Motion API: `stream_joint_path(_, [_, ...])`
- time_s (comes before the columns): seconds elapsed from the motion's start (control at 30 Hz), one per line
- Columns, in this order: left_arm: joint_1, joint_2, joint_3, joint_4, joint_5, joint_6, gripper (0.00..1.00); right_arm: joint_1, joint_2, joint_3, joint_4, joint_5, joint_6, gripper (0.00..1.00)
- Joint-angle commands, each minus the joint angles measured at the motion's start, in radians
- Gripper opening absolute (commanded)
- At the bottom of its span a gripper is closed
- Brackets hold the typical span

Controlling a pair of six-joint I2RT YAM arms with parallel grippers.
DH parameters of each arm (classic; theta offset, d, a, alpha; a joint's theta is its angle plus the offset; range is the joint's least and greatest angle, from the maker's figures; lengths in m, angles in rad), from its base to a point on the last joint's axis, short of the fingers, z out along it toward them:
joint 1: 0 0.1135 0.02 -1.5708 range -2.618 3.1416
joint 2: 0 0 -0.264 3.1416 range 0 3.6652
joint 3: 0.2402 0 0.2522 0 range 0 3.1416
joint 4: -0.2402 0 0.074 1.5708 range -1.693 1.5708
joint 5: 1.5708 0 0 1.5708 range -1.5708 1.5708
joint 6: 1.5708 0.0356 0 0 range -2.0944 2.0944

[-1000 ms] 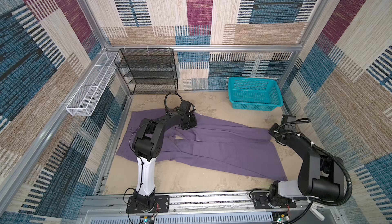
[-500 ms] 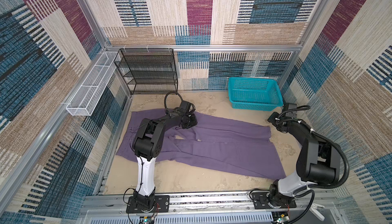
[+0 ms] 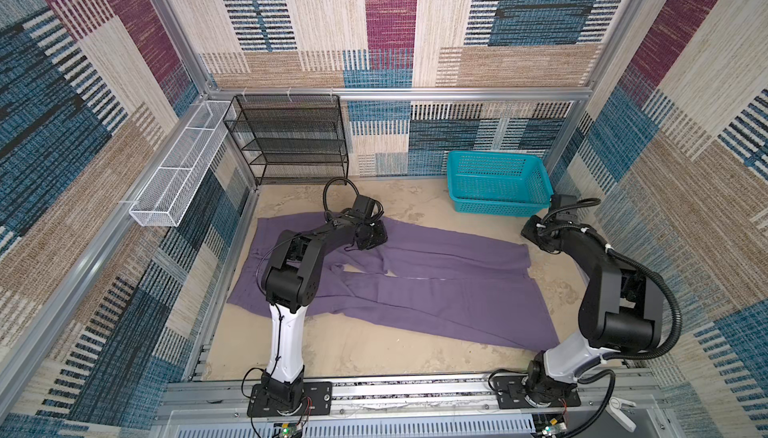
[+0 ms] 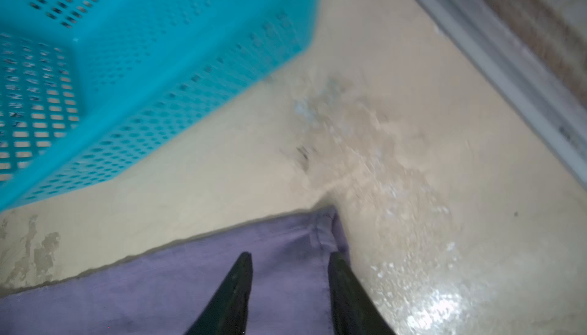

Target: Fold and stack the trousers

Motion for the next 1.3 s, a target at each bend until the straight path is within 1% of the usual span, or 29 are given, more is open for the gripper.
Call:
stream_joint_path(0.0, [0.000, 0.025, -0.003, -0.148, -0.060, 0.019, 0.29, 0.070, 0.026, 0.066, -0.041, 0.078, -0.033, 0.17])
stream_joint_path(0.03, [0.000, 0.024, 0.002, -0.150, -0.059, 0.018, 0.29, 0.091, 0.039, 0.068, -0.036, 0.073, -0.024, 0.10])
stream_joint_path(0.07, [0.001, 0.025, 0.007, -0.151, -0.058, 0.019, 0.29, 0.106, 0.049, 0.063, -0.028, 0.070, -0.014, 0.05])
stream_joint_path(0.1, [0.000, 0.023, 0.011, -0.154, -0.057, 0.020, 0.30, 0.120, 0.061, 0.053, -0.018, 0.063, -0.005, 0.01])
stream_joint_path(0.13, [0.000, 0.023, 0.016, -0.155, -0.057, 0.018, 0.30, 0.131, 0.071, 0.040, -0.008, 0.055, 0.005, 0.00])
stream_joint_path(0.2, [0.000, 0.025, 0.025, -0.155, -0.048, 0.021, 0.33, 0.141, 0.083, 0.014, 0.012, 0.037, 0.019, 0.00])
stream_joint_path(0.3, [-0.003, 0.034, 0.044, -0.155, -0.037, 0.020, 0.33, 0.142, 0.098, -0.025, 0.042, 0.008, 0.036, 0.00])
stream_joint_path(0.47, [-0.006, 0.046, 0.064, -0.155, -0.020, 0.012, 0.33, 0.142, 0.148, -0.042, 0.050, 0.038, 0.035, 0.00])
stream_joint_path(0.7, [-0.011, 0.052, 0.082, -0.164, -0.010, 0.014, 0.33, 0.140, 0.217, -0.059, 0.083, 0.024, 0.052, 0.00])
stream_joint_path(0.87, [-0.016, 0.058, 0.093, -0.172, 0.009, 0.004, 0.36, 0.123, 0.270, -0.064, 0.126, 0.067, 0.051, 0.00])
stream_joint_path(0.93, [-0.024, 0.060, 0.101, -0.171, 0.015, 0.000, 0.37, 0.108, 0.297, -0.040, 0.129, 0.079, 0.038, 0.00])
stream_joint_path(1.03, [-0.042, 0.075, 0.127, -0.172, 0.032, 0.005, 0.41, 0.092, 0.332, 0.004, 0.169, 0.098, 0.002, 0.00])
stream_joint_path(1.13, [-0.064, 0.100, 0.162, -0.172, 0.052, 0.006, 0.47, 0.082, 0.343, 0.041, 0.220, 0.088, -0.018, 0.00])
stream_joint_path(1.2, [-0.074, 0.114, 0.185, -0.172, 0.058, 0.009, 0.50, 0.083, 0.336, 0.063, 0.260, 0.051, -0.041, 0.00])
stream_joint_path(1.27, [-0.082, 0.123, 0.202, -0.172, 0.063, 0.013, 0.54, 0.082, 0.329, 0.087, 0.268, -0.022, -0.061, 0.01])
